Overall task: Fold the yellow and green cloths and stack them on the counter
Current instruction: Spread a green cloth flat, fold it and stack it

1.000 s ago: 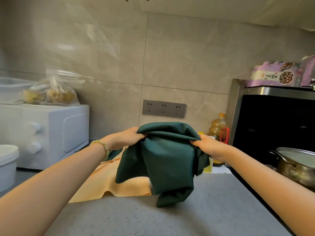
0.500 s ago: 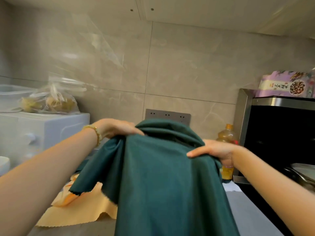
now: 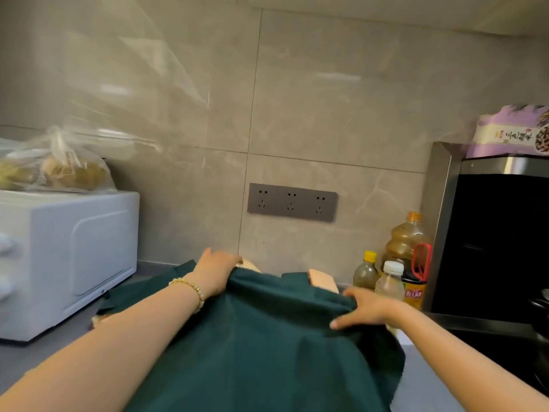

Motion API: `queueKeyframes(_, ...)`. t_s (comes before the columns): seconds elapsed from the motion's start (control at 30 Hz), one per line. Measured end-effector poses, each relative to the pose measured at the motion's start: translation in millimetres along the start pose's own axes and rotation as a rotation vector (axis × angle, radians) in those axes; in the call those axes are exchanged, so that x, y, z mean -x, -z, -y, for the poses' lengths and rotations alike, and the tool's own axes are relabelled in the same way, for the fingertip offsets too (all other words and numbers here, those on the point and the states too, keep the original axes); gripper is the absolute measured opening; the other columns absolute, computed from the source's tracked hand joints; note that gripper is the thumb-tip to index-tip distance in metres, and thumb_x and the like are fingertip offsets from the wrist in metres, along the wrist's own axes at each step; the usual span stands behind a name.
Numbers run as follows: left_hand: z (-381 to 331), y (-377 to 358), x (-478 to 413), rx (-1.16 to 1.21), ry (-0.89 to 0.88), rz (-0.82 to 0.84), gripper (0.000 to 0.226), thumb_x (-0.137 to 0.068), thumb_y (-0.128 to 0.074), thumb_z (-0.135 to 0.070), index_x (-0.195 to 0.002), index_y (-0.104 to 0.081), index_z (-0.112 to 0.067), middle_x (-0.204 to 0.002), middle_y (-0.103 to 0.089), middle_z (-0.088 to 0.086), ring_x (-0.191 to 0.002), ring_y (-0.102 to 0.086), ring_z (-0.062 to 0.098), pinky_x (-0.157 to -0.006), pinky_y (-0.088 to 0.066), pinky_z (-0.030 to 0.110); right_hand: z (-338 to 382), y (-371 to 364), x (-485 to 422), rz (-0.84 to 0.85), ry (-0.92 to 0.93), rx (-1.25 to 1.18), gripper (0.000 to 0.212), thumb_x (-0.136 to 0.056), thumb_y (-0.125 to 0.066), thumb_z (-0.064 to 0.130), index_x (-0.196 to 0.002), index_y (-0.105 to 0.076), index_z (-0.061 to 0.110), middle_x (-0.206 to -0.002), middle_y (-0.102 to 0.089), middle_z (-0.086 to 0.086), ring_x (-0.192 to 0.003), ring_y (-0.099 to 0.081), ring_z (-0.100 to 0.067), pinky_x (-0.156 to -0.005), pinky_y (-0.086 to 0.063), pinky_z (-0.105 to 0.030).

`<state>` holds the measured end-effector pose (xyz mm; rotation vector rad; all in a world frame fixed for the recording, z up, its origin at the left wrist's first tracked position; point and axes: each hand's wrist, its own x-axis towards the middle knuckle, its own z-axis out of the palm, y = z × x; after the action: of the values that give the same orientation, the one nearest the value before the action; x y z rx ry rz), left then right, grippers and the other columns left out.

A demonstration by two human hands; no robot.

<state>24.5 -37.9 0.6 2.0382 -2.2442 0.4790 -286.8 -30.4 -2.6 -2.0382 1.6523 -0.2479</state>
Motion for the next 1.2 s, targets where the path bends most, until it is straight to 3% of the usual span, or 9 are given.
queueKeyframes(0.13,-48.6,-21.9,23.9,0.108,0.026,-0.107,0.065,-0.09,-0.058,-0.028,-0.146,-0.026,-0.024,-0.148,-0.033,0.001,-0.136,-0.029,0.024,-0.111,-0.022,0.039,-6.2,-31.1,-0.7,-0.693,0.088,0.477,0.078,-0.085,-0.063,0.039,-0.147,-0.019,0.023,-0.147,-0.03,-0.001,-0.135,-0.029,-0.022,-0.112,-0.024,-0.034)
queueKeyframes(0.33,-112.0,-73.0,119.1,0.386,0.023,0.513,0.077,-0.089,-0.023,-0.073,-0.152,0.002,-0.036,-0.161,0.005,-0.004,-0.146,0.008,0.034,-0.114,0.008,0.057,-17.0,-133.6,44.8,-0.133,-0.004,0.228,0.059,-0.096,-0.028,0.056,-0.149,-0.008,0.038,-0.159,0.006,0.008,-0.147,0.005,-0.022,-0.117,-0.001,-0.045)
queueKeyframes(0.5,-104.8,-98.2,147.5,0.379,-0.016,0.367,0.089,-0.073,-0.013,-0.087,-0.15,0.0,-0.043,-0.159,0.01,-0.011,-0.146,0.017,0.027,-0.114,0.014,0.056,-46.8,-156.6,64.5,-0.183,-0.058,0.282,0.09,-0.069,0.004,0.077,-0.149,-0.011,0.04,-0.158,-0.002,0.013,-0.147,0.002,-0.014,-0.119,0.002,-0.038)
queueKeyframes(0.6,-99.5,-98.3,151.7,0.424,-0.056,0.342,0.109,-0.051,0.002,-0.091,-0.149,-0.003,-0.045,-0.16,0.006,-0.012,-0.147,0.013,0.024,-0.115,0.013,0.053,-78.1,-140.4,74.1,-0.243,-0.086,0.273,0.069,-0.088,-0.01,0.065,-0.15,-0.016,0.034,-0.159,-0.007,0.009,-0.146,-0.004,-0.011,-0.118,-0.005,-0.03)
queueKeyframes(0.67,-97.8,-95.8,152.9,0.438,-0.047,0.333,0.098,-0.062,-0.006,-0.09,-0.149,-0.005,-0.045,-0.16,0.004,-0.01,-0.147,0.011,0.024,-0.116,0.011,0.052,-96.4,-129.3,84.4,-0.232,-0.118,0.268,0.053,-0.1,-0.022,0.049,-0.15,-0.016,0.033,-0.159,-0.007,0.007,-0.146,-0.008,-0.011,-0.117,-0.01,-0.029)
queueKeyframes(0.83,-127.3,-73.7,174.2,0.497,-0.209,0.31,0.08,-0.081,-0.029,-0.079,-0.149,-0.02,-0.039,-0.16,-0.008,-0.008,-0.148,0.004,0.016,-0.118,0.008,0.047,-93.5,-115.7,114.6,-0.273,-0.088,-0.011,0.063,-0.096,-0.049,0.037,-0.15,-0.02,0.024,-0.145,-0.038,0.002,-0.126,-0.048,-0.02,-0.1,-0.037,-0.029)
queueKeyframes(1.03,-171.1,-64.0,202.7,0.51,-0.295,0.44,0.098,-0.072,-0.036,-0.087,-0.151,-0.003,-0.039,-0.16,0.004,-0.013,-0.147,0.013,0.017,-0.115,0.014,0.054,-79.1,-102.4,133.9,-0.273,-0.107,-0.387,0.059,-0.086,-0.068,0.017,-0.137,-0.037,0.015,-0.106,-0.055,-0.006,-0.087,-0.059,-0.018,-0.078,-0.049,-0.026)
queueKeyframes(1.1,-165.9,-66.6,206.8,0.458,-0.309,0.394,0.101,-0.071,-0.034,-0.088,-0.152,-0.001,-0.038,-0.159,0.007,-0.013,-0.147,0.014,0.017,-0.115,0.013,0.054,-59.5,-101.4,149.4,-0.194,-0.002,-0.559,0.049,-0.089,-0.064,0.021,-0.133,-0.041,0.02,-0.116,-0.057,-0.005,-0.094,-0.061,-0.011,-0.078,-0.049,-0.014)
queueKeyframes(1.2,-152.4,-67.4,218.7,0.455,-0.359,0.367,0.097,-0.073,-0.035,-0.086,-0.151,-0.003,-0.039,-0.159,0.004,-0.016,-0.147,0.012,0.013,-0.117,0.011,0.05,-47.6,-112.6,173.2,0.01,0.153,-0.519,0.064,-0.085,-0.064,0.04,-0.14,-0.035,0.028,-0.143,-0.041,0.009,-0.129,-0.04,-0.002,-0.107,-0.034,-0.021)
